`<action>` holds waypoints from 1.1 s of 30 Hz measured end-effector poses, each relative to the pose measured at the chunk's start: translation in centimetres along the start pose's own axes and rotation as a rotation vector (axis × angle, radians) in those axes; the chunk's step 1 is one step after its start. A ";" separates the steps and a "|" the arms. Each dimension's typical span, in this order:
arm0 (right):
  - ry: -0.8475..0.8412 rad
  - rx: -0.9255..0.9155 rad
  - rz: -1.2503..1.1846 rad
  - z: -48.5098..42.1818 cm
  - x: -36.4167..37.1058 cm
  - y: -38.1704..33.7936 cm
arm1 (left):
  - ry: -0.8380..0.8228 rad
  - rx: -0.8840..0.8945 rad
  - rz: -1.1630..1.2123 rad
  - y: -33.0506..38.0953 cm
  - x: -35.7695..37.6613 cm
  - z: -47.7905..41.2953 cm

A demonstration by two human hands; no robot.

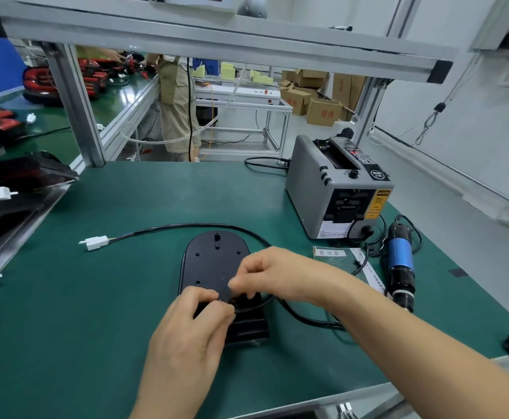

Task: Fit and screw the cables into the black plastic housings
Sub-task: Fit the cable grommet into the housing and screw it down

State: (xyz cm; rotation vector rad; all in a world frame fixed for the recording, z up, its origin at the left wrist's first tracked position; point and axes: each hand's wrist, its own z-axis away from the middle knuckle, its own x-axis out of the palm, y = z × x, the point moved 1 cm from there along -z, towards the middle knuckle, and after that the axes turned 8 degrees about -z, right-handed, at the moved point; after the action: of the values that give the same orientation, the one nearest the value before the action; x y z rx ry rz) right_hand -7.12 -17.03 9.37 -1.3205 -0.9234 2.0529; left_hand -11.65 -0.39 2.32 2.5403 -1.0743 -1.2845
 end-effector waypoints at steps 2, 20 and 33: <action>0.213 -0.014 -0.051 0.8 -1.7 0.7 | 0.001 0.000 0.003 -0.1 0.0 0.0; 0.669 0.736 -0.406 5.4 -15.8 17.4 | 0.006 -0.020 -0.018 0.2 0.0 0.1; 0.682 -0.034 -1.627 9.0 -13.6 14.0 | 0.001 -0.026 0.014 0.2 -0.2 0.0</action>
State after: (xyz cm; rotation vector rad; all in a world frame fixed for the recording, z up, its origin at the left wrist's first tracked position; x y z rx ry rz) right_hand -11.11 -38.13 8.79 -0.6382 -1.0659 0.3097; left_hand -11.88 -0.46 2.49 2.5102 -1.0663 -1.2852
